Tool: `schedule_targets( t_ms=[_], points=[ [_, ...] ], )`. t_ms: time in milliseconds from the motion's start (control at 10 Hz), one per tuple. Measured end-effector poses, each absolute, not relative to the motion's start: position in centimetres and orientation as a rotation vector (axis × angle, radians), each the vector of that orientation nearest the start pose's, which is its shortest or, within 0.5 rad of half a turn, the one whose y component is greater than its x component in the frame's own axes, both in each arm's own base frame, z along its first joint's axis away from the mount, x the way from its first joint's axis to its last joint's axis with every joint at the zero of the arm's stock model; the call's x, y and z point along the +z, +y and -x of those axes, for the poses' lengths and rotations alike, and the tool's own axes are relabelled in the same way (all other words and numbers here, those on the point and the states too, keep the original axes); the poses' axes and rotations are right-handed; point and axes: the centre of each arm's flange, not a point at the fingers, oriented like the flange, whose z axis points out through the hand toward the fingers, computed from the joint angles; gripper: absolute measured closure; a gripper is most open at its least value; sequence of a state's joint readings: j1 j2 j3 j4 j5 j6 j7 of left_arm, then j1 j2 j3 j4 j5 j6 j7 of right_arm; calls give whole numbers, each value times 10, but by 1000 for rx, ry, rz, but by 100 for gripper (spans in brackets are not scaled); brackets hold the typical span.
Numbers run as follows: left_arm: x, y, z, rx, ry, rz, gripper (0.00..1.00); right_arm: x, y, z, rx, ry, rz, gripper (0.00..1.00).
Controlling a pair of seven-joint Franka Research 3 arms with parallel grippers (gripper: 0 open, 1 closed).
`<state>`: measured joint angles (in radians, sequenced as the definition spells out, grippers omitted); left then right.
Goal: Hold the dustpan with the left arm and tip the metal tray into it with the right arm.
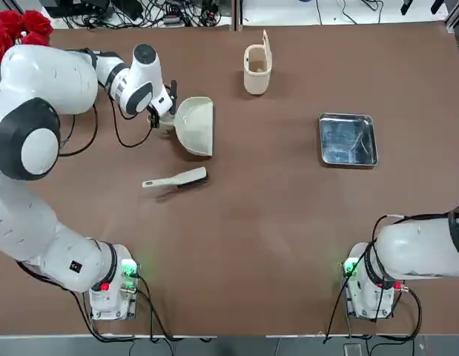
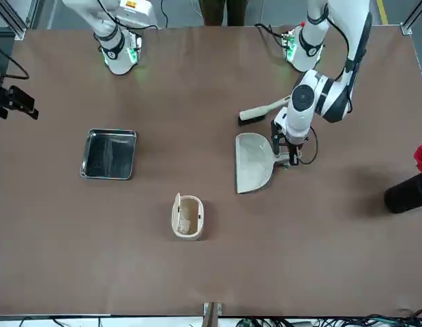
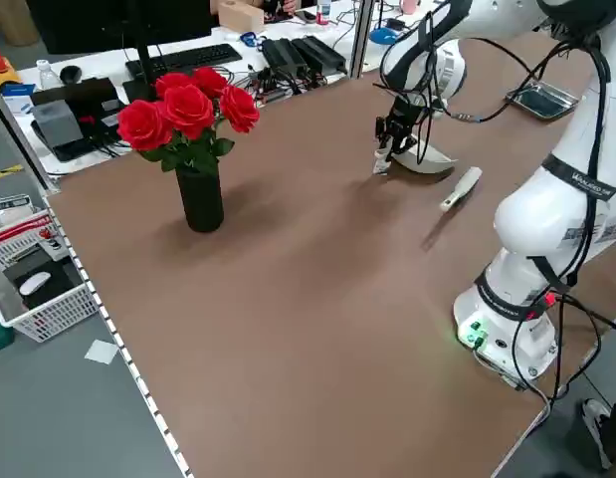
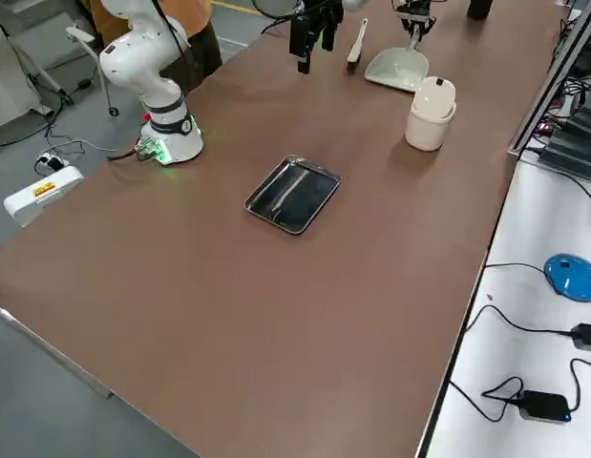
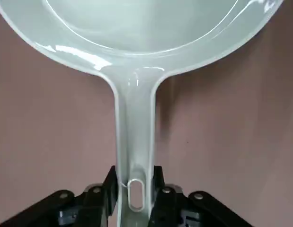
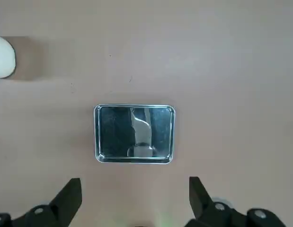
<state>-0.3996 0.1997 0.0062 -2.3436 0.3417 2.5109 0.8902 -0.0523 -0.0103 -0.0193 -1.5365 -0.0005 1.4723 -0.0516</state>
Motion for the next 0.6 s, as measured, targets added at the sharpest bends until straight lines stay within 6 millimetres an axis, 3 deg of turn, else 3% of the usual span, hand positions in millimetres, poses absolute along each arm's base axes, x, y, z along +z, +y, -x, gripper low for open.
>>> schedule_targets(
  t_ms=[300,500,600],
  points=[
    [248,-199,-474,118,2055,2120,66,638,-39,-540,78,32,3137,0],
    [248,-197,-471,157,1996,2172,58,639,-39,-541,72,32,3138,0],
    [248,-199,-471,157,1986,2180,44,639,-39,-541,71,32,3138,0]
  ],
)
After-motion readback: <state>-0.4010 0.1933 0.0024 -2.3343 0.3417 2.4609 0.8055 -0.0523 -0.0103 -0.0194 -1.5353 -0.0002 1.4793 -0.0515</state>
